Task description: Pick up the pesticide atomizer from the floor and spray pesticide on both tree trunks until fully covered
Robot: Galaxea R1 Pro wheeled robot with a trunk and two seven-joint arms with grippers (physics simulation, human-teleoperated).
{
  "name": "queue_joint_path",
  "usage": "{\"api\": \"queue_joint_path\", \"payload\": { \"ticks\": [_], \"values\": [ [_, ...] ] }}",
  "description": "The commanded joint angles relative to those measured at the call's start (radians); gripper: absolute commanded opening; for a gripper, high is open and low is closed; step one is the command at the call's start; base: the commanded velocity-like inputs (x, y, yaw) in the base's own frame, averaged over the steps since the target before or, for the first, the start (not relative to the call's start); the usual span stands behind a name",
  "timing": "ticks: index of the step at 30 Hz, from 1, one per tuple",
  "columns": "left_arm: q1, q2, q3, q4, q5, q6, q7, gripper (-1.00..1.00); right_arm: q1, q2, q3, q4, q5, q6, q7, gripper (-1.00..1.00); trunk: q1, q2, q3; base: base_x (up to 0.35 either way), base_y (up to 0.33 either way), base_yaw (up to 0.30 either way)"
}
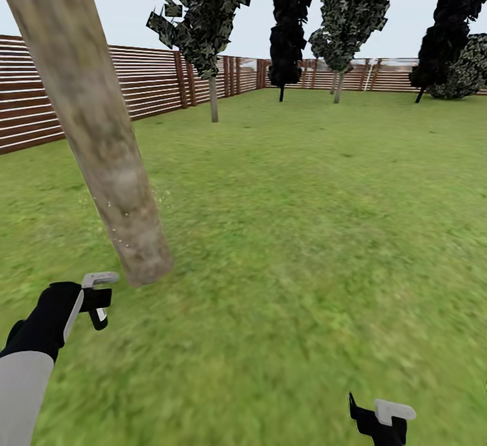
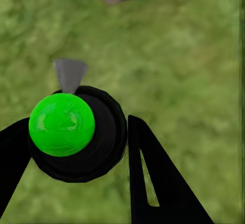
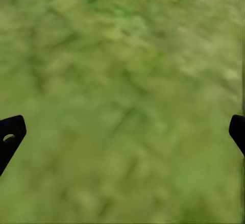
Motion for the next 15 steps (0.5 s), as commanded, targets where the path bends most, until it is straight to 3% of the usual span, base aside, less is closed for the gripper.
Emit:
{"api": "queue_joint_path", "payload": {
  "ticks": [1,10,15],
  "values": [
    [-0.001,-0.001,0.001,-0.002,-0.011,0.004,-0.01,-1.0,0.0,0.0,0.006,0.0,-0.004,-0.002,-0.004,1.0,0.0,0.0,-0.001,0.138,-0.271,0.018],
    [-0.001,-0.001,0.001,-0.002,-0.011,0.004,-0.01,-1.0,0.0,0.001,0.006,0.0,-0.002,-0.002,-0.003,1.0,0.0,0.0,-0.001,0.141,-0.27,0.006],
    [-0.001,-0.002,0.001,-0.002,-0.011,0.004,-0.008,-1.0,0.0,0.001,0.006,0.0,-0.002,-0.002,-0.004,1.0,0.0,0.0,-0.001,0.132,-0.27,0.217]
  ]
}}
